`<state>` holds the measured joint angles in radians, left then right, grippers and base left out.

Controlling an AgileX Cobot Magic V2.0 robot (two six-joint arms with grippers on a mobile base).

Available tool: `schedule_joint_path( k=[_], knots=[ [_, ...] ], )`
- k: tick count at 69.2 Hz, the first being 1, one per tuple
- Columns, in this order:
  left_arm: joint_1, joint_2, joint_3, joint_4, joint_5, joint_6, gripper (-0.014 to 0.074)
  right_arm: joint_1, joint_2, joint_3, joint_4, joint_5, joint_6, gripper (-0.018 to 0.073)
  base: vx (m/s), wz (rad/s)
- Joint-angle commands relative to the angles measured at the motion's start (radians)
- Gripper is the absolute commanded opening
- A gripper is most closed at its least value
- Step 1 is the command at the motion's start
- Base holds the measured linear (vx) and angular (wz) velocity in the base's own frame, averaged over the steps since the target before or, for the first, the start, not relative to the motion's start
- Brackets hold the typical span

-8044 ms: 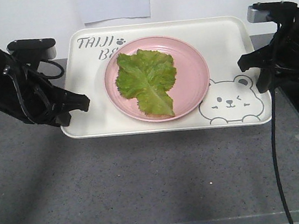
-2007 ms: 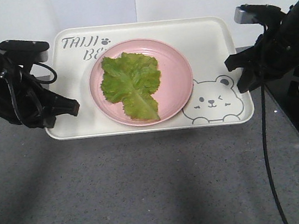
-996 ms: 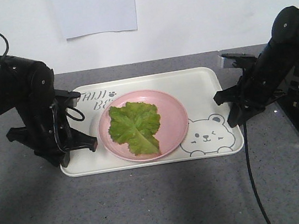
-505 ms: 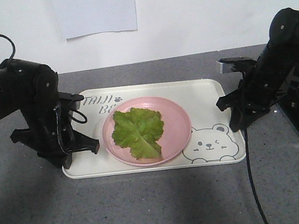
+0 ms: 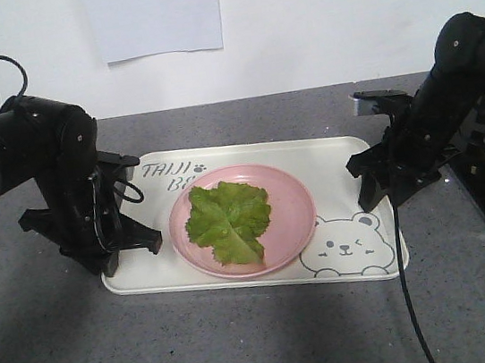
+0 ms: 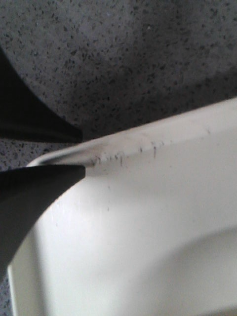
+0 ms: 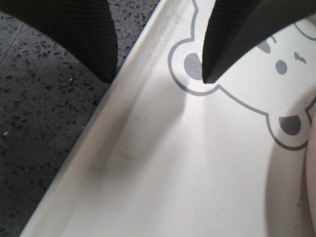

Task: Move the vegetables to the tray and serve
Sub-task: 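Open both grippers to release the tray edges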

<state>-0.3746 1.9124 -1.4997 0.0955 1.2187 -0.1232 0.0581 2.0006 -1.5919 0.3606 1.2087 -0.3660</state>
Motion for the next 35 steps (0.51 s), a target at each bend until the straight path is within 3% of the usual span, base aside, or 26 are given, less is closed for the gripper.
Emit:
schedule_joint_path(
  k=[1, 16, 35],
  knots=[
    [-0.009, -0.056, -0.028, 0.012, 0.027, 0.006, 0.0190, 0.000, -0.061, -0.027, 0.017, -0.009, 0.002, 0.0392, 0.00, 0.00],
    [-0.009, -0.057, -0.028, 0.012, 0.032, 0.004, 0.0309, 0.000, -0.061, -0.031, 0.014, -0.017, 0.006, 0.0392, 0.00, 0.00],
    [-0.009, -0.079, -0.030, 0.050, 0.032, 0.005, 0.0336, 0.000, -0.090, -0.127, -0.005, -0.002, 0.049, 0.0390, 0.00, 0.00]
  ],
)
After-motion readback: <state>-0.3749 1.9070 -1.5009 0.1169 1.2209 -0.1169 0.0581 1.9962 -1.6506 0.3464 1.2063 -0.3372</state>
